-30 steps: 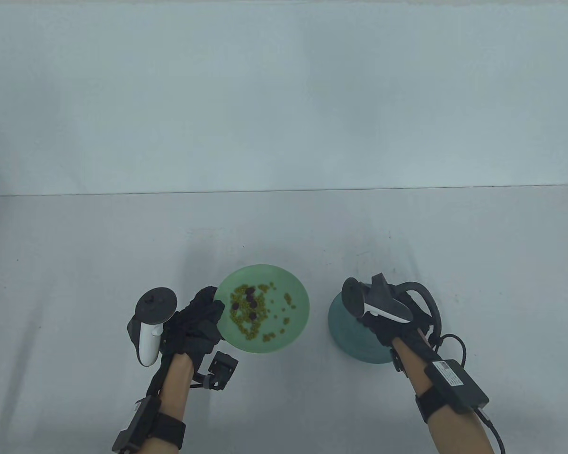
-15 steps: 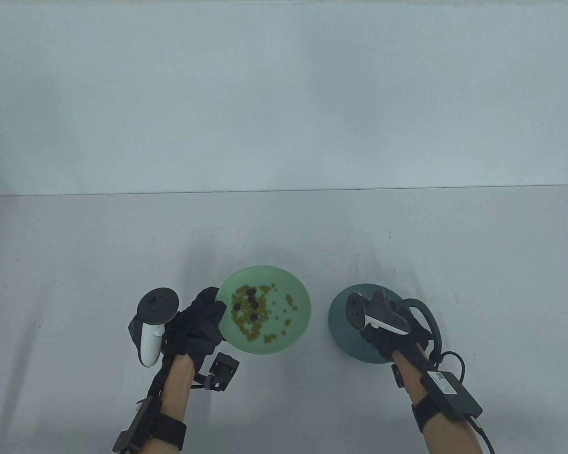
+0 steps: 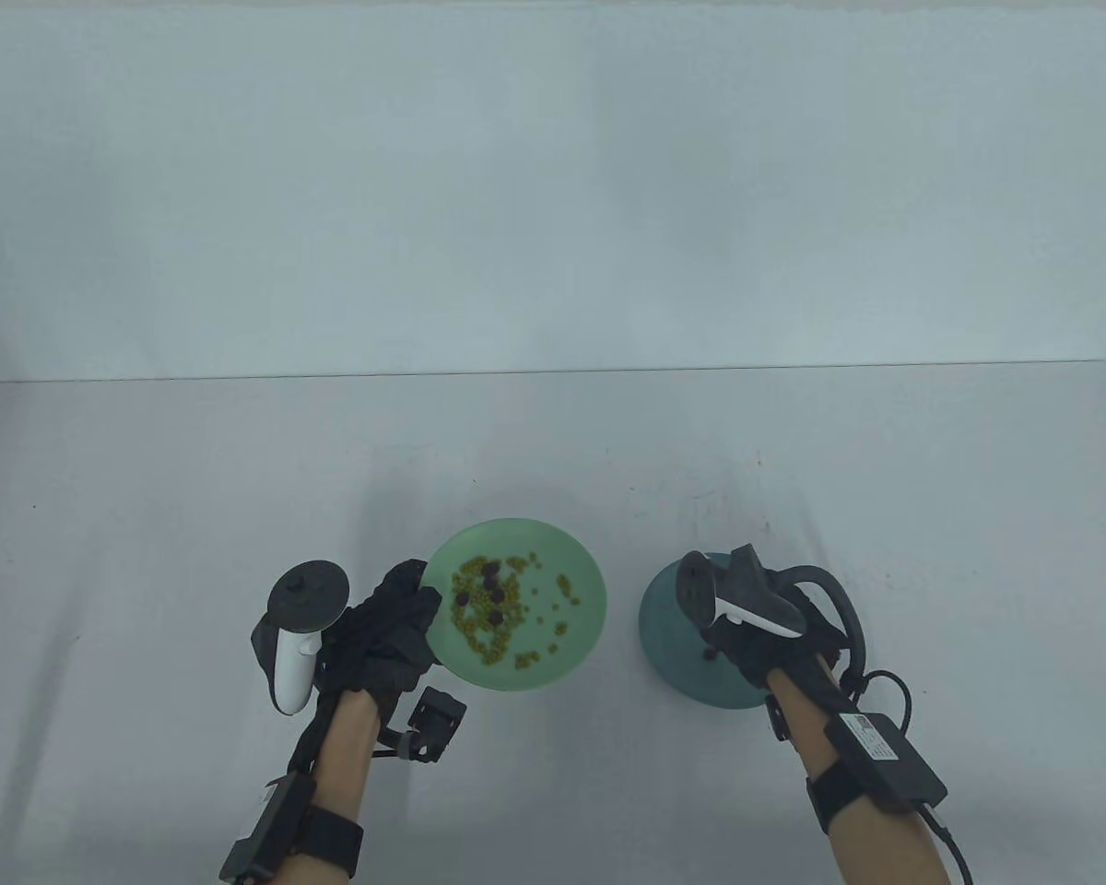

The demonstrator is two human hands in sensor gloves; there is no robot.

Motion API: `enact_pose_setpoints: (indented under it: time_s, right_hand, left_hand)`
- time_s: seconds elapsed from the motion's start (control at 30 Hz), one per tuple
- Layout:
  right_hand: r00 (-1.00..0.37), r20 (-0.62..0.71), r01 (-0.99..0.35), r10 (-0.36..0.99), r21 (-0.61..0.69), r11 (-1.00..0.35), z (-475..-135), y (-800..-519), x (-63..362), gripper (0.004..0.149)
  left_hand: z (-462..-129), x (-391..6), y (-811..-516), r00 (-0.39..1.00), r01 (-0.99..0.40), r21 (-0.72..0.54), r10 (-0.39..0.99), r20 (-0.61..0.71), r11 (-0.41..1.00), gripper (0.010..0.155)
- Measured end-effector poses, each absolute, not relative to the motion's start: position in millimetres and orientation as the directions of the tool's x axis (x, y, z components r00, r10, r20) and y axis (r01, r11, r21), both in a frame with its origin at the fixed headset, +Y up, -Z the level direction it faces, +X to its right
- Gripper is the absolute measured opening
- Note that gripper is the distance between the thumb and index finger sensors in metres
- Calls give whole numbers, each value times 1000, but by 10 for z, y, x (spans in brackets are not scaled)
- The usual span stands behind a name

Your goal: Pick cranberries with hand pinch into plate

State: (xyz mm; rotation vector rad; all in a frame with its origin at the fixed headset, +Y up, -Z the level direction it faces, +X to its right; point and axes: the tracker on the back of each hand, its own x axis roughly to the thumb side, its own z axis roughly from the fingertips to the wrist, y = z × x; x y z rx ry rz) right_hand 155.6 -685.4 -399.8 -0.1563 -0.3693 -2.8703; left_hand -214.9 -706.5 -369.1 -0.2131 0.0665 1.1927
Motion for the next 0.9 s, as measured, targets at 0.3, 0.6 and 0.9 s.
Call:
enact_pose_setpoints:
  time_s: [0.3, 0.6, 0.9]
  right_hand:
    - [-951, 192, 263, -243, 87, -961, -3969, -6183, 1260, 47]
    - [-911, 318, 271, -264, -24, -962, -3891, -5847, 663, 47]
    - [-859, 453, 248, -240, -42, -968, -3788, -5995, 75, 47]
  left_hand:
    - [-3692, -2139, -7068, 372, -926, -135, 913, -165, 353, 57]
    - [-3693, -2132, -7062, 372, -926, -137, 914, -162, 352, 57]
    - [-3695, -2119, -7061, 370, -926, -142, 915, -160, 349, 57]
